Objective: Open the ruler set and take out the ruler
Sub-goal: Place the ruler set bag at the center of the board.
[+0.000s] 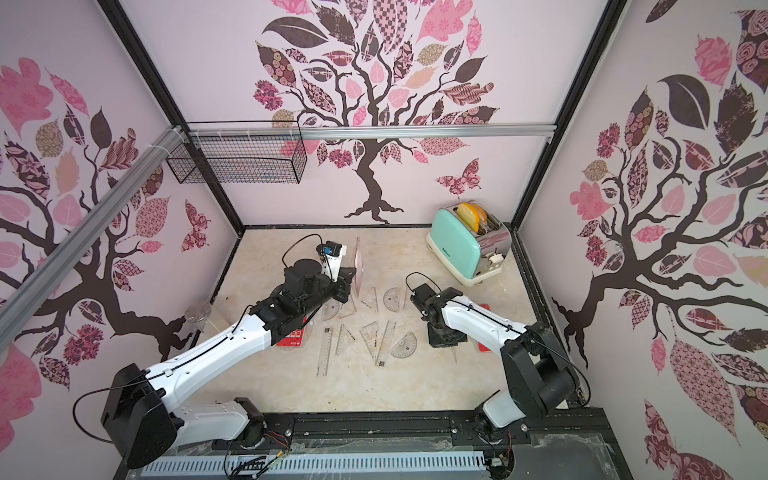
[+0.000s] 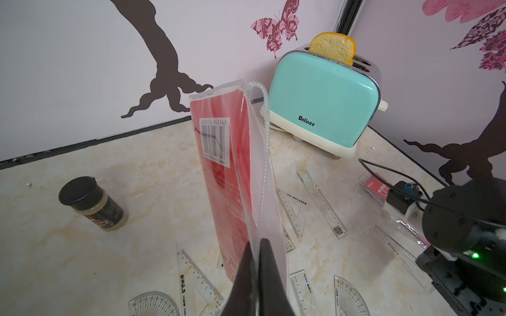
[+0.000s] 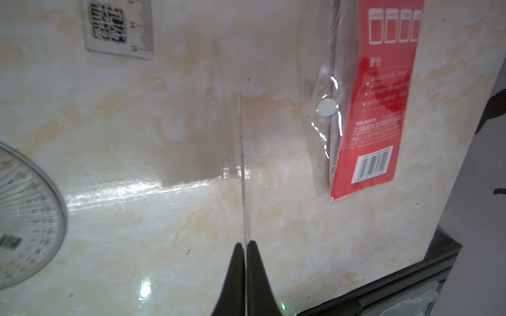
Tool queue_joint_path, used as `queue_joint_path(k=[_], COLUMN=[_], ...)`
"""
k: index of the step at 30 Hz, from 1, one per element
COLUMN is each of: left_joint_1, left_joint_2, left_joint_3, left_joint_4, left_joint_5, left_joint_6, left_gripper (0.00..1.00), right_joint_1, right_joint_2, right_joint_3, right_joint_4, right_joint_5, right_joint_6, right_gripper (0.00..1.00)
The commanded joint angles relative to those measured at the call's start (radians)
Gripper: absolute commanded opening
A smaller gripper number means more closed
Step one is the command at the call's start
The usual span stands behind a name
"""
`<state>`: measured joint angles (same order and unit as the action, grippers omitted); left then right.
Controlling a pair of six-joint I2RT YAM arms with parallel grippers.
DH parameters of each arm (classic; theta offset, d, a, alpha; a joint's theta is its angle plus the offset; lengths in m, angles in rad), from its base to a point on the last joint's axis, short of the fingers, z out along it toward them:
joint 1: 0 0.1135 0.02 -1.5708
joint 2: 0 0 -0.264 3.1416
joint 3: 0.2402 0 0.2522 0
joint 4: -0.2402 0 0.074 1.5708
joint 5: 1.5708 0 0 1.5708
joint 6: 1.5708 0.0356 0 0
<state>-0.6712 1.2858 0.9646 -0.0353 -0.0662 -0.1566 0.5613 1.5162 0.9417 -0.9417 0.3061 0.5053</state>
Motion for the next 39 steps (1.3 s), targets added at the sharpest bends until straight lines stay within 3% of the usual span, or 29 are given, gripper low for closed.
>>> queue_joint_path(k=[1, 13, 22, 27, 39], left_joint_1=[0.01, 0.033, 0.034, 0.066, 0.109], left_joint_2=[-0.019, -0.029, -0.145, -0.138, -0.093], left_joint_3=[-0.009, -0.011, -0.021, 0.018, 0.011], left_joint_4=[0.006, -0.041, -0.3, -0.432, -0.586], left_joint_5=[0.007, -0.022, -0.268, -0.368, -0.454], left_joint_6=[0.006, 0.004, 0.022, 0.089, 0.168], left_gripper=[0.0, 0.0, 0.0, 0.0, 0.0], right_joint_1=[0.027, 0.064, 0.064, 0.064, 0.063], right_joint_2=[0.035, 0.088, 0.113, 0.117, 0.108], right_joint_3=[0.028, 0.031, -0.002, 0.002, 0.008], right_joint_4=[0.022, 0.11, 0.192, 0.221, 0.174], right_joint_5=[-0.029, -0.143, -0.202, -0.227, -0.196], right_joint_6=[0.018, -0.015, -0.081, -0.101, -0.099], right_gripper=[0.0, 0.05, 0.13, 0.16, 0.29])
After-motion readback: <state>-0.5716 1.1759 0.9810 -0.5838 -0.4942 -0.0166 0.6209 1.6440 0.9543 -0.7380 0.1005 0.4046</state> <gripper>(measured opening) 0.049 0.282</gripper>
